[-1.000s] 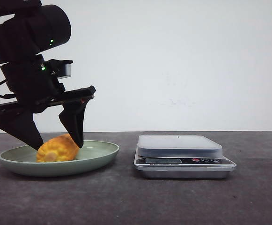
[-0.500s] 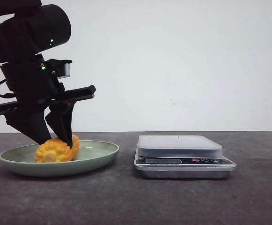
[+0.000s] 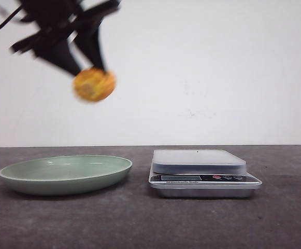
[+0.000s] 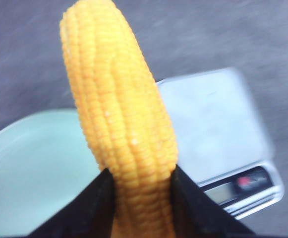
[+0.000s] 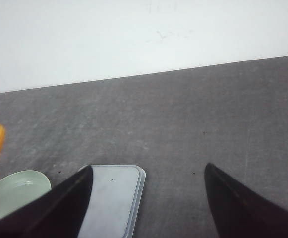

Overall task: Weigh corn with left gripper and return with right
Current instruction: 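Close the left gripper on the corn and lift it, then carry the corn with the left gripper and lower it onto the scale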

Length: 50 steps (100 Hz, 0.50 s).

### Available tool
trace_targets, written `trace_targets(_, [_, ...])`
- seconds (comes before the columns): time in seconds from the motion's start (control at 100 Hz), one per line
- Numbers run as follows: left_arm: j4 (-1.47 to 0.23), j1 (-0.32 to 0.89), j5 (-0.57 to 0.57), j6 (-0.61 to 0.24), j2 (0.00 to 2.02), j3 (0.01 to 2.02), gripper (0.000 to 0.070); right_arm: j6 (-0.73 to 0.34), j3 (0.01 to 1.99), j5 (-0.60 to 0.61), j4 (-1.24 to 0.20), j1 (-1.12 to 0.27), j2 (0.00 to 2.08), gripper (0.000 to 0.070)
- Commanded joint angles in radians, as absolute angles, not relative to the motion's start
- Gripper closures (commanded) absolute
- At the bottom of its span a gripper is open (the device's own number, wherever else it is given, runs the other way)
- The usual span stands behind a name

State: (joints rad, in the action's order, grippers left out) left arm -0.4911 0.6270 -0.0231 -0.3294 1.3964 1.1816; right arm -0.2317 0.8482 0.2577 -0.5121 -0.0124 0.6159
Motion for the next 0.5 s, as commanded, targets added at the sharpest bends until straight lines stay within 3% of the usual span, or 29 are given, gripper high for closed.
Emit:
trace_targets(0.0, [-0.493,0.660,-0.019,-0.338,1.454,1.245,0.0695,-0.220,0.865,0.254,-0.502,-0.014,0.619,0.0254])
trace_targets(0.25, [-0.535,0.756,-0.020,-0.369,1.729,1.513,0.0695,-0.221,0.865,0.255,-0.503,-0.014,0.619,0.0254])
trace_targets(0.49, [-0.550,0.788,-0.019,-0.413,1.919,1.627,0.0696,-0.220,0.865,0.255,-0.504,-0.014,0.619,0.0254])
